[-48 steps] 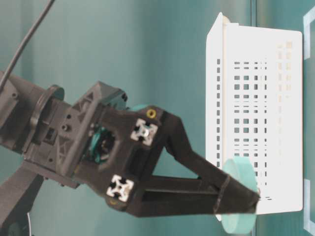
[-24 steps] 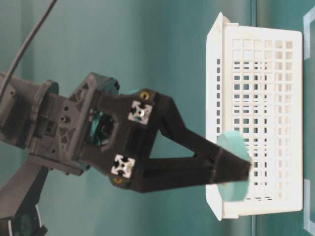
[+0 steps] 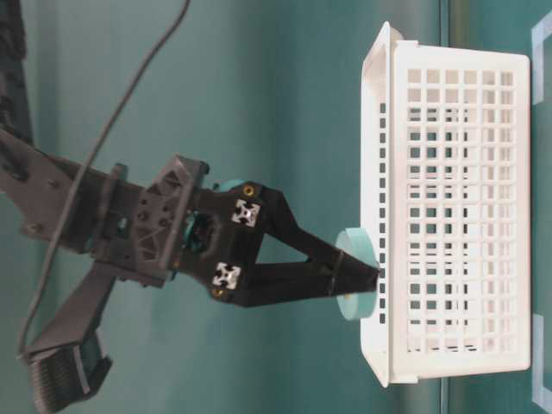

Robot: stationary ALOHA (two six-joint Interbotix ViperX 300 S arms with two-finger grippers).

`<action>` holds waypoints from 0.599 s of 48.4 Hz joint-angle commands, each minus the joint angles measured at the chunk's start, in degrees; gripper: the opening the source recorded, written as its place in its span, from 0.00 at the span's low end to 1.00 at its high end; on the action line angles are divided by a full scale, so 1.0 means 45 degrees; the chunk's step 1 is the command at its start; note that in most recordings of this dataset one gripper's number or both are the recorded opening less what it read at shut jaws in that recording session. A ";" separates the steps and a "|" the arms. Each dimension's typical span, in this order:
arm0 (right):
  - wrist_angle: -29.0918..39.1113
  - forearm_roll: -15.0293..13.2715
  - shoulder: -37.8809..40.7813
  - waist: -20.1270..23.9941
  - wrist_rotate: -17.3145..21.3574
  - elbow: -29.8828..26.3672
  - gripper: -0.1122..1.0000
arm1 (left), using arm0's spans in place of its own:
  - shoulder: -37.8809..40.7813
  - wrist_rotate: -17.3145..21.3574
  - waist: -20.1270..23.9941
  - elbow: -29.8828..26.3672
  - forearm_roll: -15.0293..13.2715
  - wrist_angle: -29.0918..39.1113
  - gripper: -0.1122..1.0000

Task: Put the tape into the white basket.
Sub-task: 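Carry the tape roll over the white basket and release it inside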

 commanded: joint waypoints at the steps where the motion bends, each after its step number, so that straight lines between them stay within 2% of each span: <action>1: -0.0039 -0.0039 -0.0625 -0.0527 -0.0234 -0.0332 0.72 | 0.0156 0.0020 0.0020 -0.0176 0.0000 -0.0078 0.00; 14: -0.0098 -0.0059 -0.0664 -0.2031 -0.1465 -0.0332 0.72 | 0.0156 0.0020 0.0020 -0.0176 0.0000 -0.0078 0.00; 29: -0.0527 -0.0059 -0.0703 -0.3320 -0.2324 -0.0332 0.72 | 0.0156 0.0020 0.0020 -0.0176 0.0000 -0.0059 0.00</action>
